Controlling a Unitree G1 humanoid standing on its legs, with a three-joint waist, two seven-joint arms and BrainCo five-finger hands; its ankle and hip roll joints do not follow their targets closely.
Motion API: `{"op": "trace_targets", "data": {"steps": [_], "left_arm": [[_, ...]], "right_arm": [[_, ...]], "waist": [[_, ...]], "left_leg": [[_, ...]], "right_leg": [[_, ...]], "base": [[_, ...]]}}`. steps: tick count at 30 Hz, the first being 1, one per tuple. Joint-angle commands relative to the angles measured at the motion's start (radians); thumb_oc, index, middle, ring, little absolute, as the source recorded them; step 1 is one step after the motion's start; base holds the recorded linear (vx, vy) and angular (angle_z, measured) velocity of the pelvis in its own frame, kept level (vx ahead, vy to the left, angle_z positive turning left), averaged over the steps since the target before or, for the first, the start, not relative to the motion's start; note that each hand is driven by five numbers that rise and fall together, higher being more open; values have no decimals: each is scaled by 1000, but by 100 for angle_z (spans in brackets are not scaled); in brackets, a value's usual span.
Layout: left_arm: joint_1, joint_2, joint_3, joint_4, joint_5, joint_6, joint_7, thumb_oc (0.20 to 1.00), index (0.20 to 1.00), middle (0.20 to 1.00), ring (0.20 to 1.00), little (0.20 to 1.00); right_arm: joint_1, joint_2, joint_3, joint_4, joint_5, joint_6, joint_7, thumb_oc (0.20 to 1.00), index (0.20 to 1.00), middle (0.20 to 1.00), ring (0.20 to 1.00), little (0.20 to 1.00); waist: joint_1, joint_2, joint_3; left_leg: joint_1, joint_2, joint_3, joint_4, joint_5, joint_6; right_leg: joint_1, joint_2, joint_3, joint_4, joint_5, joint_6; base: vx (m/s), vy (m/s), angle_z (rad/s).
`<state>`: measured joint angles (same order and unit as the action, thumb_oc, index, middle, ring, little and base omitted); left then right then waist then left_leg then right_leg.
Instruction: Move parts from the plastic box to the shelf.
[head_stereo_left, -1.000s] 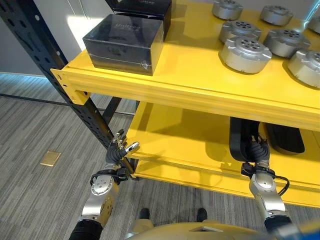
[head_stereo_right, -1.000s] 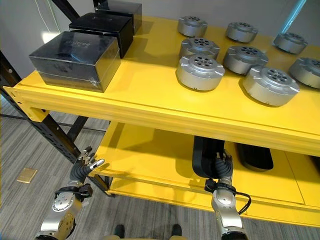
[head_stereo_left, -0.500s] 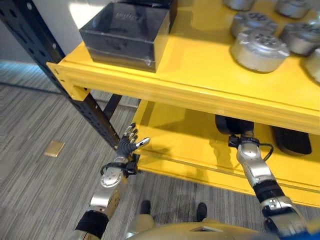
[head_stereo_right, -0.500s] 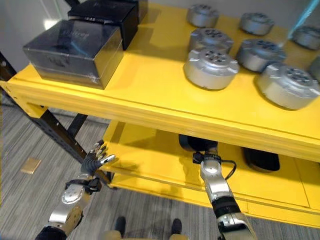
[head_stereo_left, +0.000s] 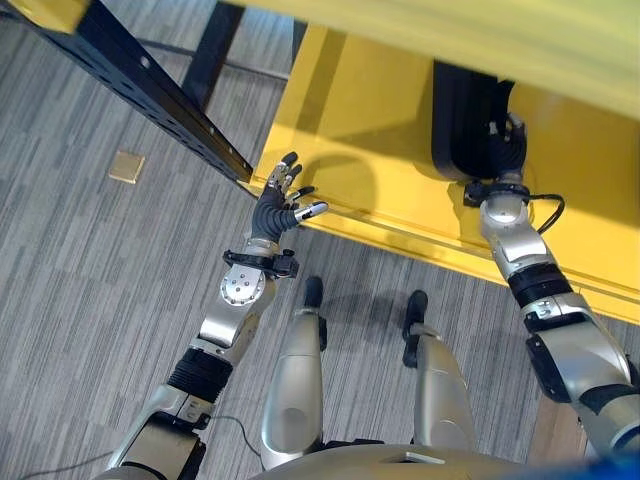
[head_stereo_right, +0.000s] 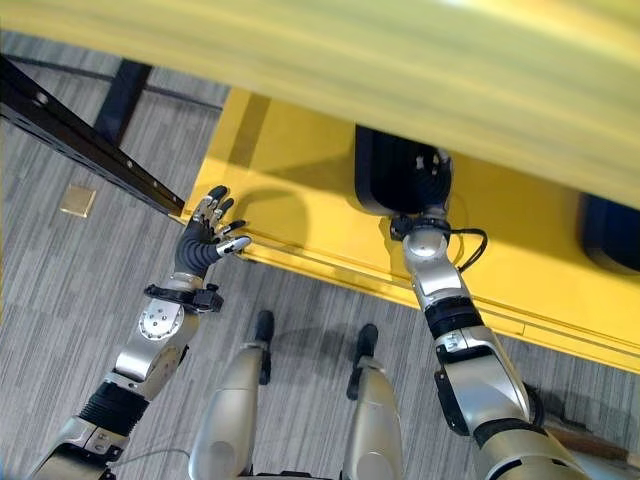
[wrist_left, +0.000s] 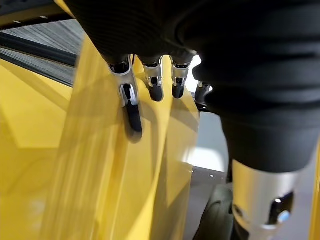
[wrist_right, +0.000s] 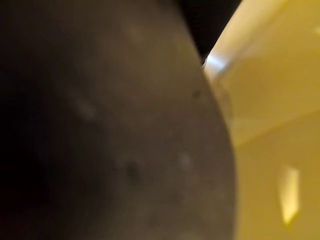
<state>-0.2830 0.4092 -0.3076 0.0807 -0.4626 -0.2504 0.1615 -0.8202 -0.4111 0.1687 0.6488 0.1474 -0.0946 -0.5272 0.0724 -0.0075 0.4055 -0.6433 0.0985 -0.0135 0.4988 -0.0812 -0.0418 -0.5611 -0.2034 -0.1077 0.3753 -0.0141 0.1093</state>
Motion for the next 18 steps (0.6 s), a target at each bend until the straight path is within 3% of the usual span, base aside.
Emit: {"op": "trace_targets", "data": {"steps": [1,8,18], "left_arm": [[79,-16,-41,11,-24,33,3,1000,1000,1000,1000,1000],[89,-19,-28,4,-17,34,11,1000,1000,1000,1000,1000],[99,-3,-31,-16,-25,28,17,1000,1000,1000,1000,1000]], "right_arm": [[-28,-37,-24,-58,-18,-50,-36,200,200,200,200,200],[-15,-76,-58,-65,-65,-39,-65,200,200,200,200,200],[-116,-175,-46,97,-44,-18,-91,200,200,200,200,200]], "waist": [[-7,5,-69],[-16,19,-81],[-16,26,-99]], "left_leg": [[-17,-10,25,50,-42,20],[-136,0,4,196,-109,28],[-193,-2,-4,230,-125,30]], "right_leg": [[25,10,-25,95,-56,7],[-107,7,-26,252,-120,-3],[-165,2,-26,292,-141,-9]], "base": [[-52,-5,-4],[-27,0,0],[-1,2,3]]}}
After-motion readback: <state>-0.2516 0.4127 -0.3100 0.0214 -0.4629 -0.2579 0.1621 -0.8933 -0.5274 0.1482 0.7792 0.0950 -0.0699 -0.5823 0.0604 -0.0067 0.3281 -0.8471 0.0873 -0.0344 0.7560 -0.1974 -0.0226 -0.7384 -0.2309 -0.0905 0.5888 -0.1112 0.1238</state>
